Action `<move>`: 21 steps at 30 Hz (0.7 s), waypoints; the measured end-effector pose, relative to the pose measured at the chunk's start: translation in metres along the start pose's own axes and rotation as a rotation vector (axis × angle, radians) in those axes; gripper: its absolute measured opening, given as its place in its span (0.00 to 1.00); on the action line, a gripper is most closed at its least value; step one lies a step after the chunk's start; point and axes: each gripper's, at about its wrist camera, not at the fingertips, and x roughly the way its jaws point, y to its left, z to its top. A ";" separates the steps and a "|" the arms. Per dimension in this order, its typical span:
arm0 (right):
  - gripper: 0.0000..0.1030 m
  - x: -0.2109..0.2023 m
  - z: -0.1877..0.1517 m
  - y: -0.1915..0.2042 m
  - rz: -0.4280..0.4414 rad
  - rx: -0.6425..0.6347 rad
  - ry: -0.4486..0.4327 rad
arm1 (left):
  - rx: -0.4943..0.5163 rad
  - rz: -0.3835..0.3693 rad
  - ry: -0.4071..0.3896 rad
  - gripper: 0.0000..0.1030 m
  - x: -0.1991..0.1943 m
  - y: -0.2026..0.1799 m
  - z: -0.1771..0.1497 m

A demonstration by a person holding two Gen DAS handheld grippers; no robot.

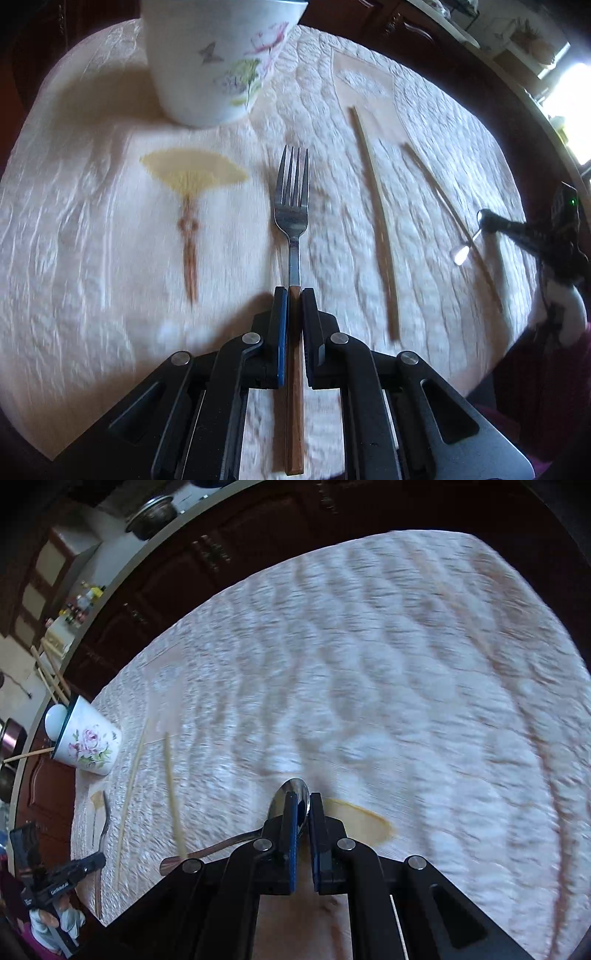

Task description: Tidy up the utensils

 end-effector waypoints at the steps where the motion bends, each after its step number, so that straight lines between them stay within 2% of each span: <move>1: 0.05 -0.003 -0.001 -0.005 -0.004 0.007 -0.002 | 0.003 -0.009 0.007 0.06 -0.002 0.001 -0.003; 4: 0.05 -0.012 -0.007 -0.021 -0.010 0.039 0.001 | 0.012 -0.043 0.014 0.08 -0.005 0.006 -0.005; 8: 0.05 -0.022 -0.011 -0.037 -0.024 0.070 -0.006 | -0.007 -0.058 -0.012 0.26 -0.010 0.016 0.004; 16: 0.05 -0.023 -0.017 -0.042 0.009 0.092 0.007 | 0.052 -0.038 0.007 0.27 0.004 0.012 0.027; 21: 0.05 -0.012 -0.021 -0.025 0.057 0.071 0.031 | 0.113 -0.057 0.052 0.48 0.013 0.001 0.034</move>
